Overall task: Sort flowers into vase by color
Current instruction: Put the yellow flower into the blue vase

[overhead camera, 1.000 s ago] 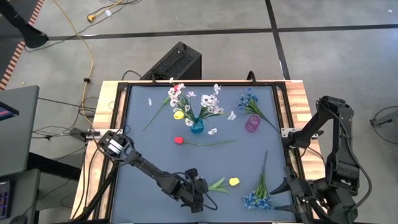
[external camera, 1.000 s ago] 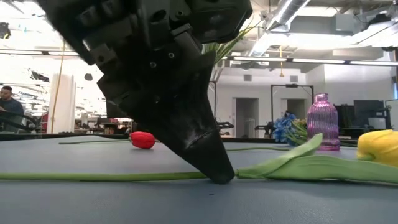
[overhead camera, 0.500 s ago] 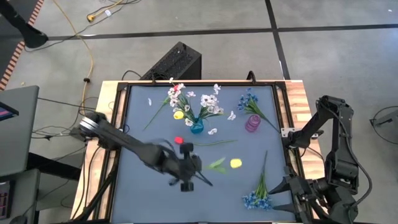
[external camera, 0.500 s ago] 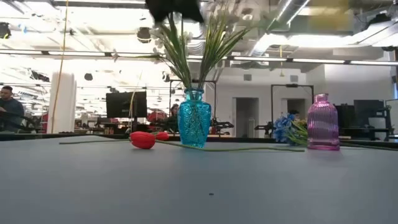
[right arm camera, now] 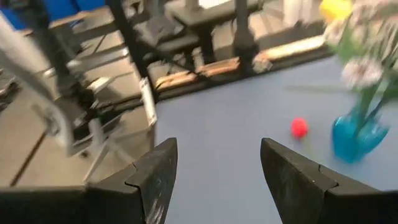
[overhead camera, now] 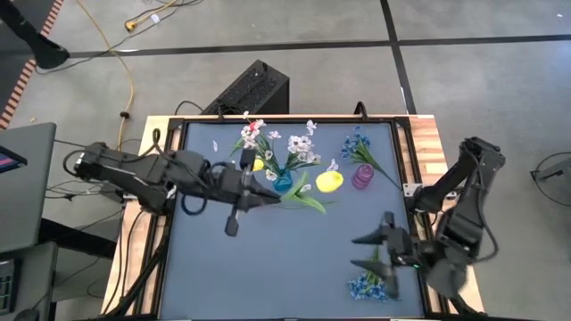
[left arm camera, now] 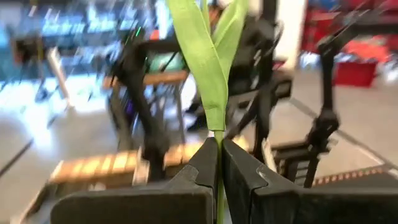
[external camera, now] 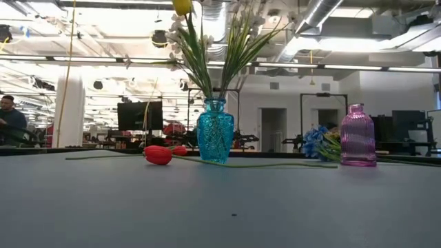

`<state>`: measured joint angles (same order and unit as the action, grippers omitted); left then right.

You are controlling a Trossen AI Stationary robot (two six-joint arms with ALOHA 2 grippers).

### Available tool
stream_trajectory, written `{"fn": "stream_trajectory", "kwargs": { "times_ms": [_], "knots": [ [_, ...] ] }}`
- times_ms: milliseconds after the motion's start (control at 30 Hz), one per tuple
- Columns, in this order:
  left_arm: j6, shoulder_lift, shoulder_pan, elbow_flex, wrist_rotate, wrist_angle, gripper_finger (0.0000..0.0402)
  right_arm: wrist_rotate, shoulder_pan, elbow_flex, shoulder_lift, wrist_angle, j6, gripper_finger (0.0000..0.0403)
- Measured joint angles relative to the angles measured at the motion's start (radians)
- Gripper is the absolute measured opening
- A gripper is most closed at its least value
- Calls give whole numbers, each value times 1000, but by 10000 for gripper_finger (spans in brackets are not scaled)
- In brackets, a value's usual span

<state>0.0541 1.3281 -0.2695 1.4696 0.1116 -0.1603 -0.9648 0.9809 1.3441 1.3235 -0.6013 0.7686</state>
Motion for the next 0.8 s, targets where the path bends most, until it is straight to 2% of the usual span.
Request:
{"fn": "stream_trajectory", "kwargs": {
  "times_ms": [133, 267, 400, 533, 700, 800],
  "knots": [
    [59, 1, 70, 0, -188, 141, 0, 46, -114, 0, -9, 164, -216, 258],
    [46, 25, 135, -1, -308, 172, 0, 196, -235, 0, -30, 382, -429, 258],
    [40, 59, 148, -2, -342, 171, 0, 321, -354, 0, -38, 553, -561, 258],
    [39, 85, 146, -1, -366, 184, 0, 452, -473, 0, -46, 633, -601, 258],
    [17, 98, 151, -1, -334, 207, 0, 557, -566, 1, -45, 643, -597, 258],
    [5, 97, 151, -1, -277, 214, 0, 613, -588, 1, -46, 647, -597, 258]
  ]
}}
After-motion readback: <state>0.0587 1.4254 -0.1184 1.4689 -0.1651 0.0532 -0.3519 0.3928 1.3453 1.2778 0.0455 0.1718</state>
